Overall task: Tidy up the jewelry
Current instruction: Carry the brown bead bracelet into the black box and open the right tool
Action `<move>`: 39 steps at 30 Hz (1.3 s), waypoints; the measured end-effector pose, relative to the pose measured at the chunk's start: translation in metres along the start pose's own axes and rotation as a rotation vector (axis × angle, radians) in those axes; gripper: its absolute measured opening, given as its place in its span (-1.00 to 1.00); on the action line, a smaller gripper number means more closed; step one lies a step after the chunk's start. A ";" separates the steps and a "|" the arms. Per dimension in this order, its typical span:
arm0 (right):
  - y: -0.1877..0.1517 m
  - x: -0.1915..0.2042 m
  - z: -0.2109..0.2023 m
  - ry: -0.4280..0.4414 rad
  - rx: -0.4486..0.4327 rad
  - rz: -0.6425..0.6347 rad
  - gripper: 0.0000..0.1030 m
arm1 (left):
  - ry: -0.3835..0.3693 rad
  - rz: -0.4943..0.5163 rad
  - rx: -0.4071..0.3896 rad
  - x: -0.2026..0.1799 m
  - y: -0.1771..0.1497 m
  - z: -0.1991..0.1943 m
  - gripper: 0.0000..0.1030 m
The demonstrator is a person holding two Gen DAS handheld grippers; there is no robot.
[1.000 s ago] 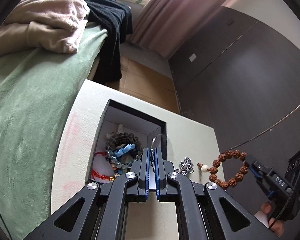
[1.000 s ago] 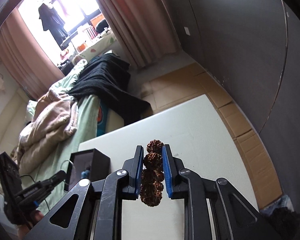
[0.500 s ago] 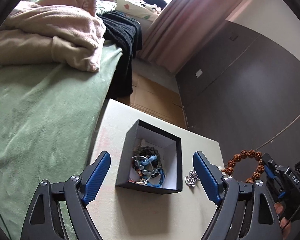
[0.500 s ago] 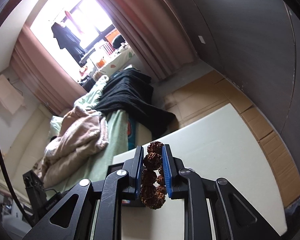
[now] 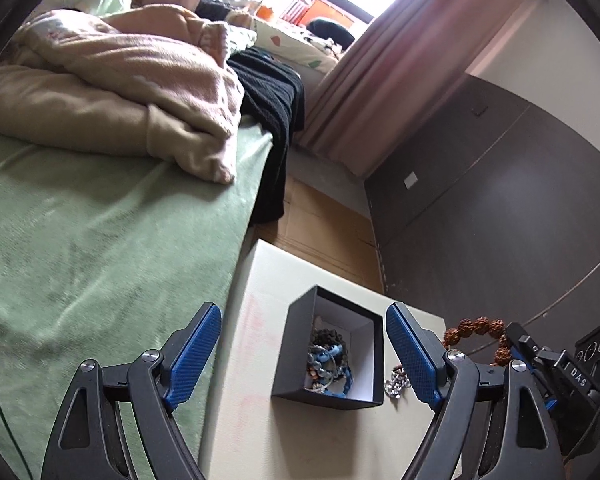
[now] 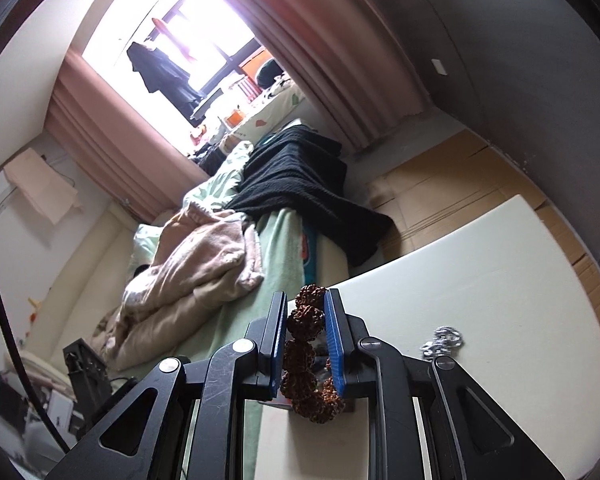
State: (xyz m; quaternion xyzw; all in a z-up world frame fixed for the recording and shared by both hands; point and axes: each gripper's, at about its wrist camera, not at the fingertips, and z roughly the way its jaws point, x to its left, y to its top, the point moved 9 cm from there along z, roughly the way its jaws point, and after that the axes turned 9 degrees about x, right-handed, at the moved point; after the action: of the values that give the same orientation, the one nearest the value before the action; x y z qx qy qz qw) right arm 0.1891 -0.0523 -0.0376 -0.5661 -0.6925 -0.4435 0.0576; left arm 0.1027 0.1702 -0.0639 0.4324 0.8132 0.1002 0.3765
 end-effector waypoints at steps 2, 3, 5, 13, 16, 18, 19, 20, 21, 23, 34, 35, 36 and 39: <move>-0.002 0.010 0.009 0.002 0.008 -0.017 -0.61 | -0.005 -0.016 -0.014 0.005 0.005 -0.005 0.65; -0.003 0.015 0.014 0.001 0.011 -0.028 -0.61 | -0.010 -0.023 -0.017 0.008 0.007 -0.008 0.65; -0.005 0.021 0.022 -0.010 0.016 -0.046 -0.61 | -0.014 -0.029 -0.018 0.012 0.009 -0.009 0.65; -0.011 0.027 0.051 -0.010 0.046 -0.056 -0.61 | -0.046 -0.089 -0.019 0.024 0.017 -0.010 0.65; -0.016 0.020 0.063 -0.077 0.066 -0.074 -0.60 | -0.045 -0.094 -0.019 0.026 0.020 -0.009 0.65; -0.019 0.015 0.071 -0.138 0.078 -0.087 -0.60 | -0.049 -0.099 -0.027 0.027 0.022 -0.009 0.65; -0.019 0.013 0.073 -0.153 0.081 -0.091 -0.60 | -0.050 -0.103 -0.030 0.027 0.022 -0.009 0.65; -0.019 0.013 0.074 -0.158 0.080 -0.094 -0.60 | -0.051 -0.107 -0.031 0.027 0.023 -0.008 0.65; -0.019 0.014 0.075 -0.163 0.079 -0.099 -0.61 | -0.052 -0.108 -0.031 0.027 0.024 -0.008 0.65; -0.020 0.017 0.077 -0.179 0.077 -0.119 -0.60 | -0.048 -0.104 -0.031 0.027 0.025 -0.005 0.65; -0.047 0.019 0.105 -0.145 0.245 -0.114 -0.18 | -0.011 -0.079 -0.070 0.024 0.027 -0.006 0.65; -0.044 0.014 0.098 -0.152 0.231 -0.104 -0.15 | -0.012 -0.073 -0.069 0.020 0.026 -0.005 0.65; -0.041 0.009 0.091 -0.158 0.219 -0.094 -0.11 | -0.010 -0.066 -0.069 0.017 0.025 -0.005 0.65; -0.035 -0.008 0.071 -0.185 0.198 -0.060 0.02 | -0.008 -0.029 -0.071 0.005 0.020 -0.003 0.65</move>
State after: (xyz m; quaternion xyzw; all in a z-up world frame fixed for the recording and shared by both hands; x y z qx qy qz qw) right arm 0.1929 -0.0092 -0.1038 -0.5751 -0.7518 -0.3204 0.0362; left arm 0.1116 0.1866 -0.0548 0.4073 0.8139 0.1217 0.3960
